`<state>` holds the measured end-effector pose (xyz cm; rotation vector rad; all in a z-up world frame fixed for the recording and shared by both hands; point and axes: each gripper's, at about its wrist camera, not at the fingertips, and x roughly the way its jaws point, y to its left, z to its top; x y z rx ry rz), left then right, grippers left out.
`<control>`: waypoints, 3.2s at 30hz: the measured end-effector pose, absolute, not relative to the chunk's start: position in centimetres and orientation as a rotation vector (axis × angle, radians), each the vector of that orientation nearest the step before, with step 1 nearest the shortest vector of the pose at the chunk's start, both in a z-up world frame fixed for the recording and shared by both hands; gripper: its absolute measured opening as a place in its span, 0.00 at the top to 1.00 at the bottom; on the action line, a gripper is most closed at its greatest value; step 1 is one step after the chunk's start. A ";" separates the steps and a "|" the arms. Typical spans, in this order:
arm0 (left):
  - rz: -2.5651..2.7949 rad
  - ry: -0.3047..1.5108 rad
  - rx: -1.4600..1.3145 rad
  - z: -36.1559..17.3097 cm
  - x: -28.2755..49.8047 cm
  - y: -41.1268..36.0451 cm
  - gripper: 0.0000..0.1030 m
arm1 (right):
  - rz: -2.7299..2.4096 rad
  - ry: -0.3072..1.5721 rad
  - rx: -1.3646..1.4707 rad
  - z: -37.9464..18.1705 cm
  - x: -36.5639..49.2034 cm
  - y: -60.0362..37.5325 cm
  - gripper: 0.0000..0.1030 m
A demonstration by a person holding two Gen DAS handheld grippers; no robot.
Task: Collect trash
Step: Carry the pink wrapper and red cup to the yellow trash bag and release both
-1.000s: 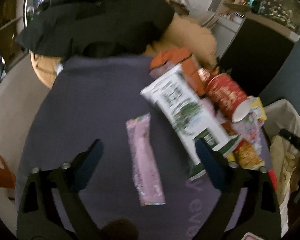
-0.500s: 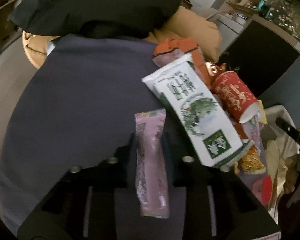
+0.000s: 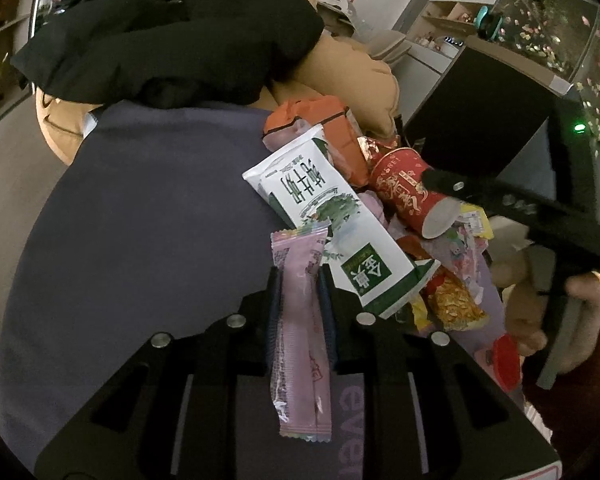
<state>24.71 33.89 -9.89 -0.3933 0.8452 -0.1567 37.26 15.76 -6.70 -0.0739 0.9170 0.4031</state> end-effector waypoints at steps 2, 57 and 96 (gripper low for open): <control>-0.154 0.849 -0.406 -10.1 24.4 34.1 0.82 | 0.398 0.945 -0.087 -7.7 37.4 15.8 0.44; -0.591 0.609 -0.208 1.3 21.8 -1.2 0.82 | 0.080 0.473 0.124 3.8 13.8 -25.2 0.51; -0.385 0.702 -0.203 -4.6 21.5 8.6 0.44 | 0.233 0.897 0.164 -10.4 20.1 -17.4 0.51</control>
